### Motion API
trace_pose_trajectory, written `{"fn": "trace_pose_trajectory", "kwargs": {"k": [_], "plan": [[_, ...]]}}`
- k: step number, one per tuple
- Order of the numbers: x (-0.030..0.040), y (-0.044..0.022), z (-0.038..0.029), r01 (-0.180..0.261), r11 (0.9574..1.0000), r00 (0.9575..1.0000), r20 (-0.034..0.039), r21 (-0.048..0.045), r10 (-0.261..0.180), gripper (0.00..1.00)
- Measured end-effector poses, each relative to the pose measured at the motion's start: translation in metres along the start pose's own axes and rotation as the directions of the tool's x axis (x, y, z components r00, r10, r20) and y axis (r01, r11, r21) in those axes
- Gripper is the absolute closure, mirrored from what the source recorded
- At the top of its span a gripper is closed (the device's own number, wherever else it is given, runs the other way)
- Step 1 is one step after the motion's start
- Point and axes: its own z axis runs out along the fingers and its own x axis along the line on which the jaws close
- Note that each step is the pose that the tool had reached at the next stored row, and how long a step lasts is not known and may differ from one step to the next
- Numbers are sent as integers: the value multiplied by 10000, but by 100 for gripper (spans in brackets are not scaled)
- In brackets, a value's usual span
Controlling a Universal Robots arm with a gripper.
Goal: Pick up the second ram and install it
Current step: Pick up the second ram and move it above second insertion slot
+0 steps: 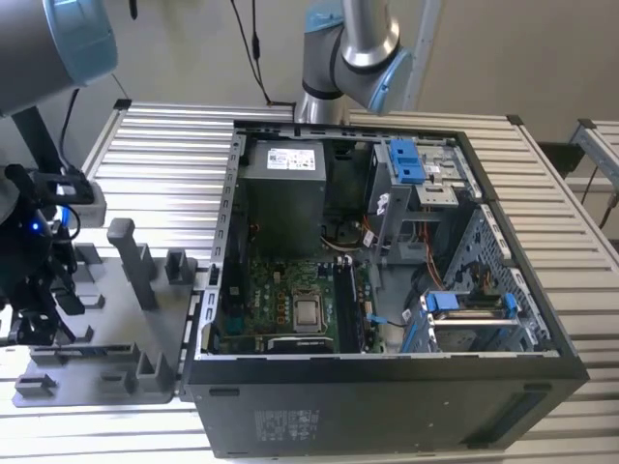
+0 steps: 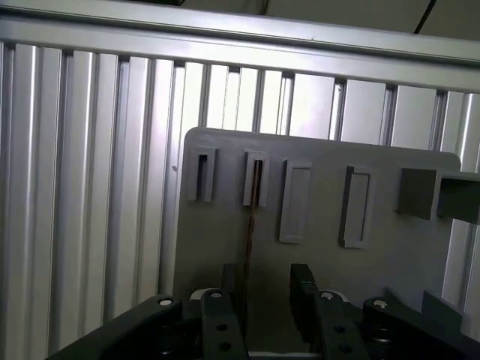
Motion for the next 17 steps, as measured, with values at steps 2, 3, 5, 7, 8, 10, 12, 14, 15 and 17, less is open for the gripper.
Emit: {"fn": "trace_pose_trajectory", "kwargs": {"k": [2,3,5,7,8,10,12,14,15,17], "plan": [[1,3,23,20,10000,10000,1,0,-20,58],[1,5,35,30,10000,10000,1,0,-30,58],[2,8,57,49,10000,10000,1,-1,-49,58],[4,10,80,72,10000,10000,1,-3,-72,58],[5,11,90,83,10000,10000,1,-3,-83,58],[7,13,113,114,9999,9999,1,-4,-114,58],[11,14,136,147,9999,9999,1,-7,-147,58],[18,15,159,180,9998,9998,1,-9,-180,58],[21,16,172,196,9998,9998,1,-9,-196,58],[29,16,197,228,9997,9997,2,-10,-228,58]]}}
